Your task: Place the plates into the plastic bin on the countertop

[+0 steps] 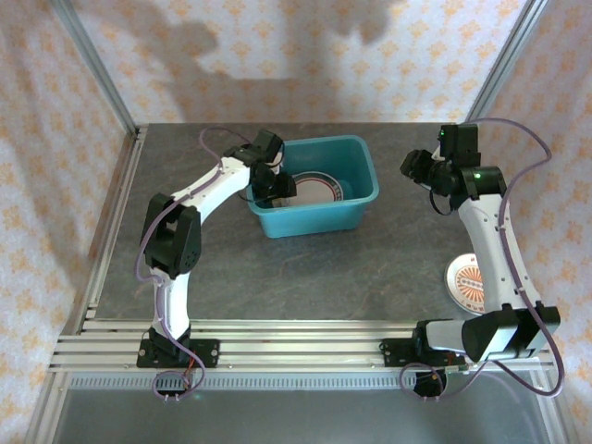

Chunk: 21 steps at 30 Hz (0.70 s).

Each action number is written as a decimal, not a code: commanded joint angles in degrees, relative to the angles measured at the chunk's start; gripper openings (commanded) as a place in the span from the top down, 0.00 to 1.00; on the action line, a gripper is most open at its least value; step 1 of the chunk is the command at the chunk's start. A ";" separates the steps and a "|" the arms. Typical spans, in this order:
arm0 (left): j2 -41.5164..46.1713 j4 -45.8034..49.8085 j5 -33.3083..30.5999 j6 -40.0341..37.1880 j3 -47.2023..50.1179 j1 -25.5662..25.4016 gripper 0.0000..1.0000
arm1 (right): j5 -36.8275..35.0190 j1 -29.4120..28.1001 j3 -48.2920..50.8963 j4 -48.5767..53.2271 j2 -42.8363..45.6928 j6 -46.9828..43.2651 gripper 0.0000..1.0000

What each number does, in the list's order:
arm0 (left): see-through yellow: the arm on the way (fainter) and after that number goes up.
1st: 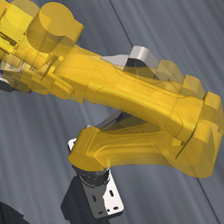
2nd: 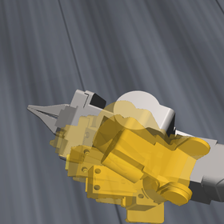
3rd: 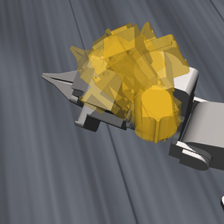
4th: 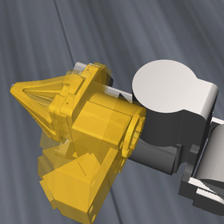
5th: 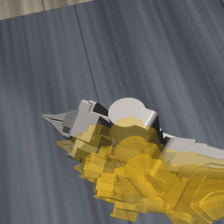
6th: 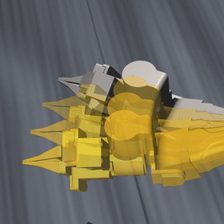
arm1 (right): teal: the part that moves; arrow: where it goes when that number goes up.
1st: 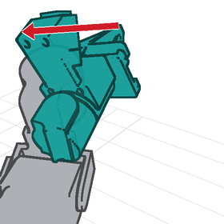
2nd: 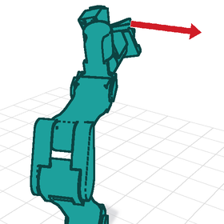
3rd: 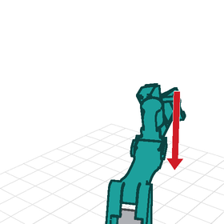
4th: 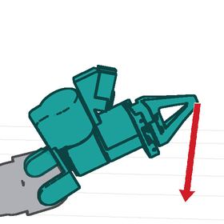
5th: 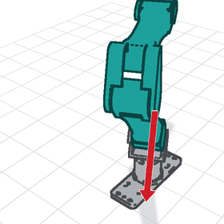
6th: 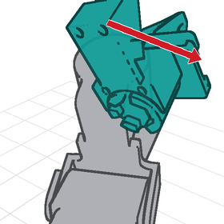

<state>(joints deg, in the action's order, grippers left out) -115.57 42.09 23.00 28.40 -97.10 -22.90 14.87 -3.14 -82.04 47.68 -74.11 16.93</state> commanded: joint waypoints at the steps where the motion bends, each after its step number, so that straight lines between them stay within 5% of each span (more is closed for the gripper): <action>1: 5.53 0.33 -7.17 -0.66 -1.56 -1.01 0.50 | -1.98 -0.27 -0.81 0.64 1.75 -0.27 0.47; 10: 12.49 -3.92 -14.64 -1.67 -3.36 -3.54 0.40 | -1.33 -0.29 -2.56 2.37 1.77 -1.03 0.46; 21: 14.17 -4.90 -7.01 -2.99 -9.48 -14.61 0.40 | -7.28 -0.23 -17.24 6.19 0.43 -4.01 0.45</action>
<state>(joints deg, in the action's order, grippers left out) -102.30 38.20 13.32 26.83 -103.85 -35.31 11.62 -3.14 -94.52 52.12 -73.78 14.72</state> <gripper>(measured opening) 0.599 0.547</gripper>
